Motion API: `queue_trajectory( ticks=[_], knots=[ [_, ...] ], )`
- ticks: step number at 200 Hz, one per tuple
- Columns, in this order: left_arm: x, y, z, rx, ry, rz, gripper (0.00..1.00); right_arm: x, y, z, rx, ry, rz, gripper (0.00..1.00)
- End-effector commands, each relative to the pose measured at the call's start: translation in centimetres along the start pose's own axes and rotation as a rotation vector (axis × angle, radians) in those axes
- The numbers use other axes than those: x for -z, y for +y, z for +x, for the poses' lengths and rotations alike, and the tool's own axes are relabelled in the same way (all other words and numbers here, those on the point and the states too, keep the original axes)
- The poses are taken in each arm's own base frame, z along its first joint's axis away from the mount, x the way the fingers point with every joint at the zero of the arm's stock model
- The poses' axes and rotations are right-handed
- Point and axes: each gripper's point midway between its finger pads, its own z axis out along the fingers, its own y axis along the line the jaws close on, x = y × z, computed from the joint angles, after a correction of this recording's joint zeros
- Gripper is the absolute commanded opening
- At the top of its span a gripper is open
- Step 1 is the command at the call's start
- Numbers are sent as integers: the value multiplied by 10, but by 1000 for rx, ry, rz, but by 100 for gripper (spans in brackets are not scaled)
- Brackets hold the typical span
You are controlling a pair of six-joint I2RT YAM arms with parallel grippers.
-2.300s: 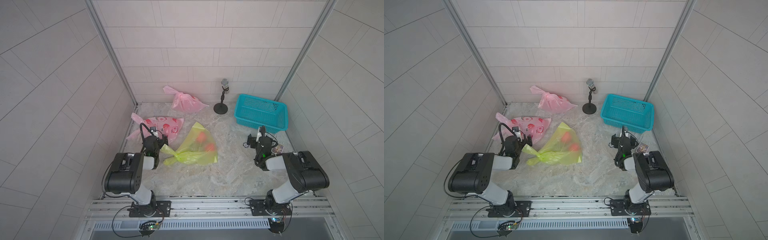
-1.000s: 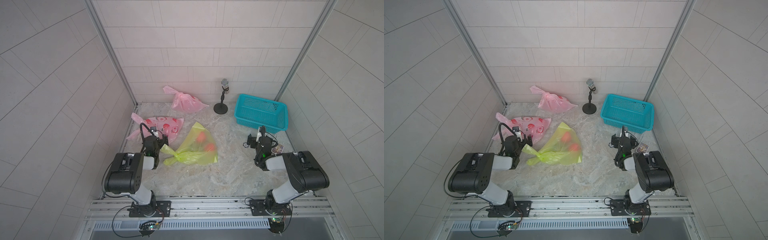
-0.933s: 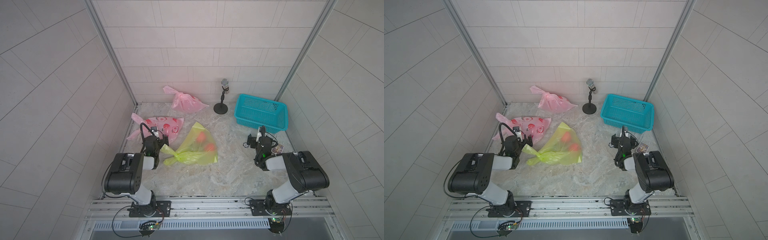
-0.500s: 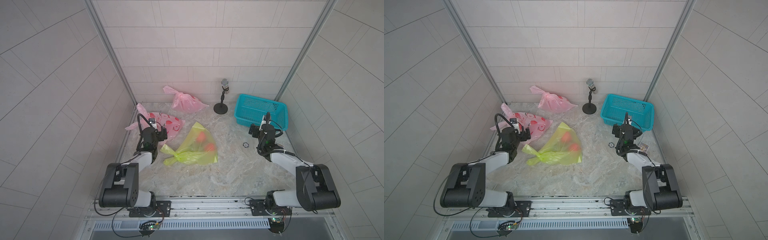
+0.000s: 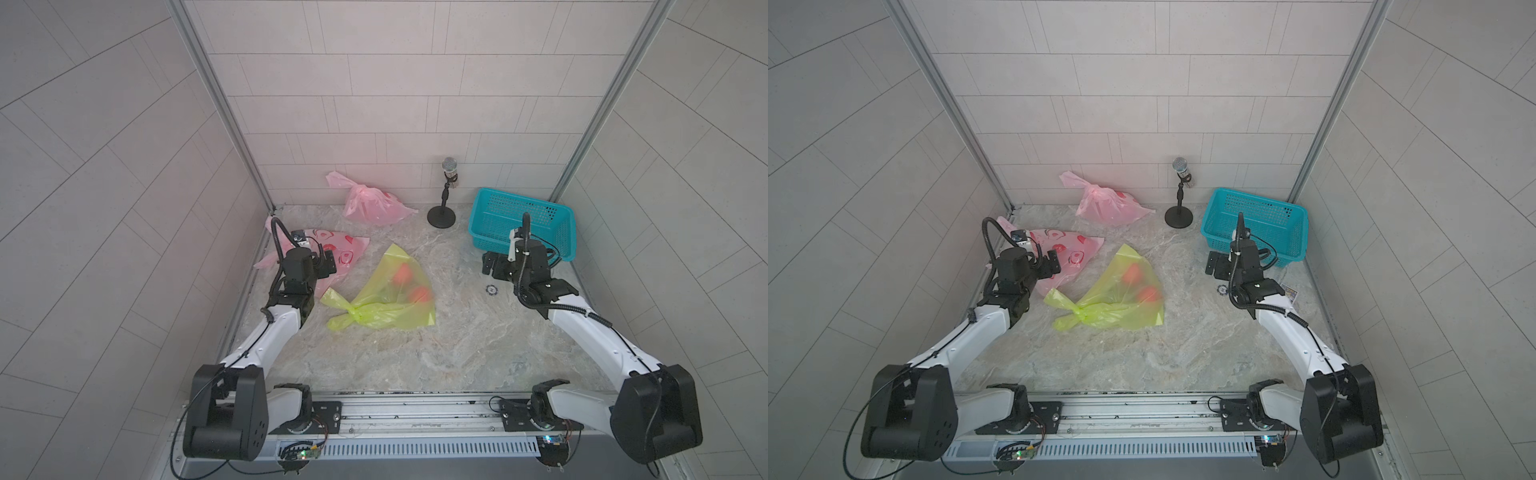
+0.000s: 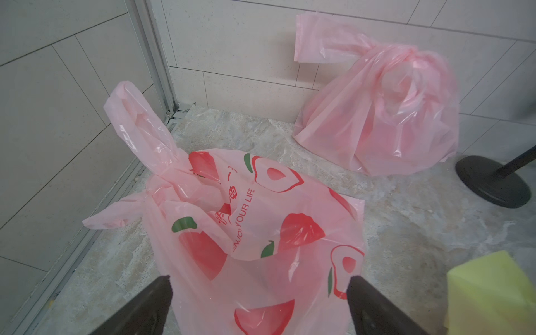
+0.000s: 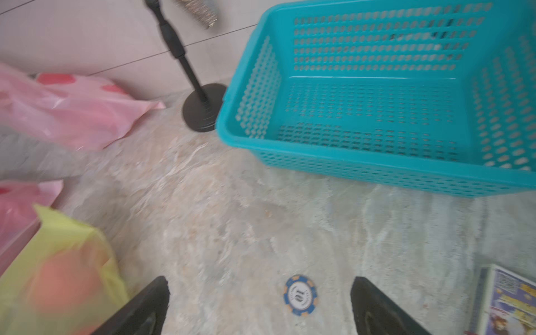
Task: Untie the knot of a plastic bag & take out the apple
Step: Untie the plastic bag at the center of the board.
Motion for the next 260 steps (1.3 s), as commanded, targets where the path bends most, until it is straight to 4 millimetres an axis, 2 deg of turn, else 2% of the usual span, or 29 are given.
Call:
queue_trajectory(
  ticks=[1, 19, 37, 77, 107, 128, 146, 166, 185, 213, 231, 260],
  knots=[
    [24, -4, -20, 52, -17, 5, 95, 16, 35, 27, 102, 140, -86, 100],
    [44, -9, -31, 94, -7, 31, 92, 29, 84, 35, 217, 176, -204, 100],
    [67, -17, -35, 105, 17, 56, 90, 35, 120, 48, 309, 218, -279, 99],
    [108, -23, -22, 213, 87, 120, 88, 46, 206, 80, 514, 276, -461, 94],
    [135, -22, -15, 258, 105, 154, 88, 48, 259, 107, 636, 304, -562, 91],
    [145, -18, -14, 250, 113, 142, 88, 47, 291, 122, 711, 300, -615, 92],
    [148, -22, -12, 237, 142, 165, 89, 43, 314, 131, 764, 288, -643, 93],
    [148, -26, -7, 223, 167, 188, 89, 32, 333, 145, 821, 289, -647, 93],
    [149, -28, -3, 186, 180, 200, 89, 14, 339, 155, 855, 295, -609, 94],
    [146, -45, 1, 141, 215, 282, 89, -4, 333, 163, 890, 301, -548, 94],
    [143, -55, 0, 131, 224, 331, 88, -8, 327, 167, 911, 306, -527, 92],
    [139, -60, 1, 112, 232, 343, 88, -9, 323, 175, 915, 329, -529, 81]
  ],
)
